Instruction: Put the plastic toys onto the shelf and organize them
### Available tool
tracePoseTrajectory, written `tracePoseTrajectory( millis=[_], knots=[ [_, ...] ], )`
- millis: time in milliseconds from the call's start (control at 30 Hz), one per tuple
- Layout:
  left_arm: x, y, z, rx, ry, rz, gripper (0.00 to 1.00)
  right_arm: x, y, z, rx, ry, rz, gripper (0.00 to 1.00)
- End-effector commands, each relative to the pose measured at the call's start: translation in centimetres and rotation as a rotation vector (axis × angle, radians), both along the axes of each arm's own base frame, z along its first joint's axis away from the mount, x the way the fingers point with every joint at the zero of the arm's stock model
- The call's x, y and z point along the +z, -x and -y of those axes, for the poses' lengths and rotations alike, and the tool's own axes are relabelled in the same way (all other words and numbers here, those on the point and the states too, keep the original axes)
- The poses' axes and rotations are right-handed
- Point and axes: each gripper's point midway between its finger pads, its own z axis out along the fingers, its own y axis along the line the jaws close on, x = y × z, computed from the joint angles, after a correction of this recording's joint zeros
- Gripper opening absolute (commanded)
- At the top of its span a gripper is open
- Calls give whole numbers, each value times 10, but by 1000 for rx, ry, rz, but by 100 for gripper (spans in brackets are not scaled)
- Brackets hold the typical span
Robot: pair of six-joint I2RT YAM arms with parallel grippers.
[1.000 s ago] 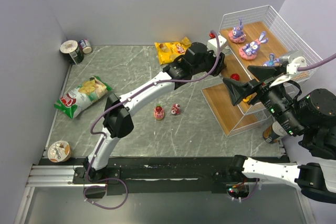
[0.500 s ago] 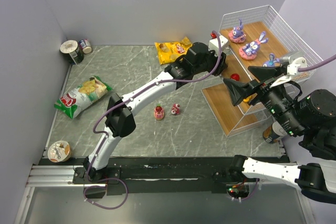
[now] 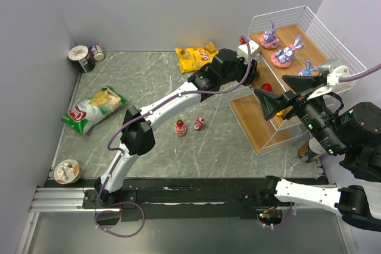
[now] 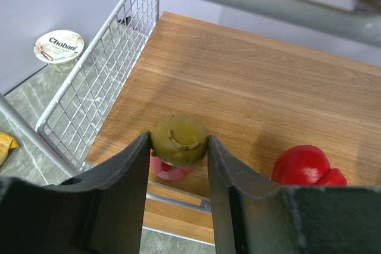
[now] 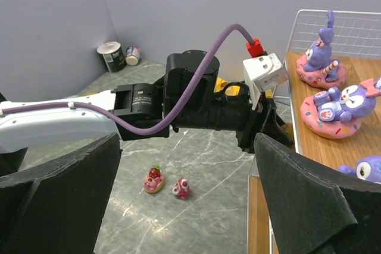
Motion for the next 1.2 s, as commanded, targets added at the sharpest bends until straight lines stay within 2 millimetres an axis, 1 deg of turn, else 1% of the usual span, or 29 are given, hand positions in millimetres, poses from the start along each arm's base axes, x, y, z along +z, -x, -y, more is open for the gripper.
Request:
tracePoseTrajectory(
  millis=[0, 167, 333, 567, 733, 900, 933, 967, 1000, 1033, 1067, 1100, 1133, 1167],
  knots=[
    [3, 0, 7, -22, 17, 12, 37, 11, 0, 8, -30, -53, 27, 100],
    [1, 0, 7, -19, 16, 12, 40, 10, 0, 8, -28, -52, 24, 100],
    [3, -1, 7, -10, 27, 10, 49, 11, 0, 8, -30, -53, 25, 100],
    [5, -1, 8, -12, 37, 15, 55, 11, 0, 10, -30, -56, 27, 100],
    [11, -1, 7, -10, 44, 23, 58, 11, 0, 9, -30, -56, 27, 100],
    [16, -1, 5, -8, 50, 34, 67, 12, 0, 7, -24, -54, 26, 100],
    [20, 1, 4, -9, 58, 39, 68, 12, 0, 7, -24, -55, 27, 100],
    [18, 1, 4, -9, 53, 38, 70, 12, 0, 7, -22, -54, 26, 100],
    [18, 1, 4, -9, 56, 40, 71, 12, 0, 7, -24, -54, 27, 100],
    [24, 2, 2, -7, 64, 49, 72, 12, 0, 7, -24, -54, 26, 100],
    [21, 2, 1, -3, 62, 45, 73, 12, 0, 8, -24, -55, 27, 100],
    [24, 1, 0, 4, 65, 50, 73, 12, 1, 8, -24, -55, 27, 100],
    [30, 1, -3, 7, 76, 61, 74, 12, 0, 9, -28, -58, 27, 100],
    [28, 1, -4, 11, 71, 61, 75, 12, 1, 9, -29, -64, 27, 100]
  ],
)
